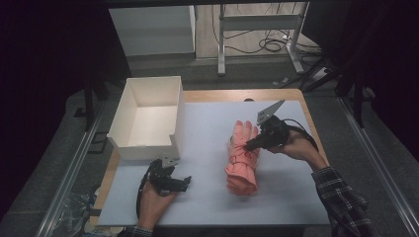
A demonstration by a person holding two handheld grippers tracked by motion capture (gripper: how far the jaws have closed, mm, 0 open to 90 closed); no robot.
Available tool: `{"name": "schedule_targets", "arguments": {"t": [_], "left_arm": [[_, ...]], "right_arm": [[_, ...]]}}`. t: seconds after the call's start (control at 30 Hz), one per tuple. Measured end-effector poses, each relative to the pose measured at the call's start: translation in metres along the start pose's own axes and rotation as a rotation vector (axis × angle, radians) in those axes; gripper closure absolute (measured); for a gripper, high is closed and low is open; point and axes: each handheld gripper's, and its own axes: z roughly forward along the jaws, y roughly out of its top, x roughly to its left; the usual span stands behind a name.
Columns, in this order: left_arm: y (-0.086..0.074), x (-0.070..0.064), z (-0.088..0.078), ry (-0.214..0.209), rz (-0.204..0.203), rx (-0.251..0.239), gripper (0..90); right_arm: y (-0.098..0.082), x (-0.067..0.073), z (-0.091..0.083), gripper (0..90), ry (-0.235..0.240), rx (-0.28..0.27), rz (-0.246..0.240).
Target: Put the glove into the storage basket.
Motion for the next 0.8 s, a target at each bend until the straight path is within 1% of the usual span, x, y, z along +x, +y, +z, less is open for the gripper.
{"name": "schedule_targets", "arguments": {"t": [0.1, 0.13, 0.2, 0.27, 0.37, 0.47, 0.57, 0.67, 0.8], "left_arm": [[0.000, 0.000, 0.000, 0.000, 0.003, 0.001, 0.0], [0.000, 0.000, 0.000, 0.000, 0.003, 0.001, 0.0], [0.000, 0.000, 0.000, 0.000, 0.000, 0.001, 0.0], [0.000, 0.000, 0.000, -0.001, 0.001, 0.001, 0.0], [0.000, 0.000, 0.000, -0.001, 0.000, 0.000, 0.0], [0.000, 0.000, 0.000, -0.001, 0.000, 0.001, 0.0], [0.000, 0.000, 0.000, -0.001, 0.000, 0.001, 0.0], [0.000, 0.000, 0.000, 0.000, 0.000, 0.001, 0.0], [0.000, 0.000, 0.000, 0.000, 0.000, 0.001, 0.0]], "right_arm": [[-0.003, -0.004, 0.010, 85.4, 0.026, 0.030, -0.017], [-0.004, -0.005, 0.013, 85.4, 0.028, 0.035, -0.017], [-0.006, -0.008, 0.018, 84.6, 0.022, 0.047, -0.022], [-0.009, -0.011, 0.022, 81.8, 0.013, 0.055, -0.033], [-0.012, -0.013, 0.024, 72.8, 0.016, 0.035, -0.031], [-0.013, -0.013, 0.022, 67.1, 0.000, 0.024, -0.033], [-0.014, -0.011, 0.017, 63.9, -0.013, 0.001, -0.023], [-0.017, -0.011, 0.011, 60.8, -0.046, -0.024, 0.001], [-0.023, -0.009, 0.008, 57.6, -0.089, -0.050, 0.033]]}}
